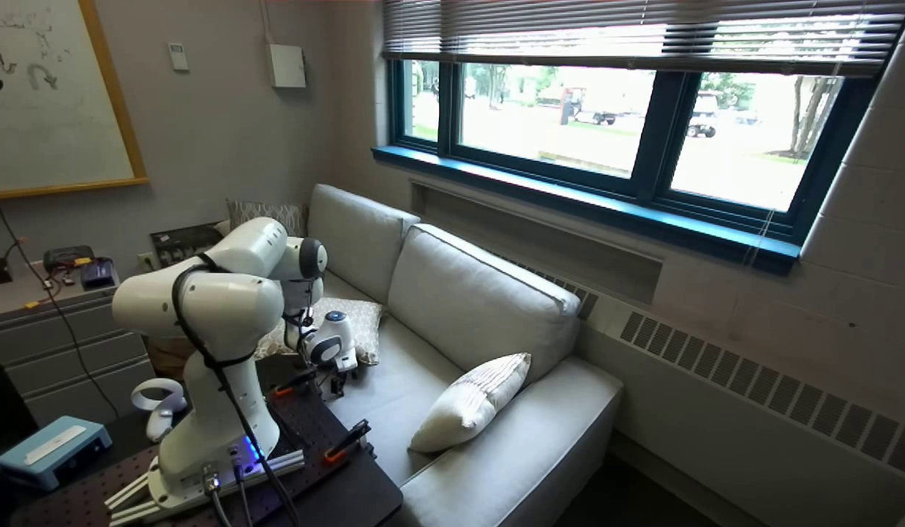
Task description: Move the small pillow to the right armrest, move the pillow in the middle of the sofa to the right
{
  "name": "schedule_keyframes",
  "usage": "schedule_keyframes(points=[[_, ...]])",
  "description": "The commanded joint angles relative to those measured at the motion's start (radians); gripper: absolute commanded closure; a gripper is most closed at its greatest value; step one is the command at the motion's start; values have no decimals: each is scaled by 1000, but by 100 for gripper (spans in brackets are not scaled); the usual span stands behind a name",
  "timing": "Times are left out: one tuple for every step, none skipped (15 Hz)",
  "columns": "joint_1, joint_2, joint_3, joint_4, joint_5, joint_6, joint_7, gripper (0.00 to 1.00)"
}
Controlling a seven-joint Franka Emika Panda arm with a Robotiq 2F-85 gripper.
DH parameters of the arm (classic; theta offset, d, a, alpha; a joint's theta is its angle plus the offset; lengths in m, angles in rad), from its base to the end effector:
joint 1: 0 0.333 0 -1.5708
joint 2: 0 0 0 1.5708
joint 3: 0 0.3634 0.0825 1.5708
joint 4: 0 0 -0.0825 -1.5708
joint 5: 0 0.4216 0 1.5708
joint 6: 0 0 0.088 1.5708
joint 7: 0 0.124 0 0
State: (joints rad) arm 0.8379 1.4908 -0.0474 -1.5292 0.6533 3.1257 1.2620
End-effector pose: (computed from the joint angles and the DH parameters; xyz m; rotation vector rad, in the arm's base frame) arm 0.4519 0.3798 -0.2417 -2.6096 1.5608 -0.0884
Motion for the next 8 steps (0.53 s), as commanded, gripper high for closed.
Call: schedule_keyframes(points=[[39, -26, -8, 4, -4, 112, 54, 0], [46, -37, -4, -7, 5, 150, 51, 0], [57, -53, -1, -31, 18, 190, 49, 0], [61, -62, 6, -48, 30, 224, 43, 0], [59, -71, 21, -65, 43, 260, 30, 0], [62, -85, 31, -93, 61, 293, 18, 0], [59, -97, 49, -121, 76, 324, 5, 0], [60, -106, 60, -146, 100, 350, -4, 0]])
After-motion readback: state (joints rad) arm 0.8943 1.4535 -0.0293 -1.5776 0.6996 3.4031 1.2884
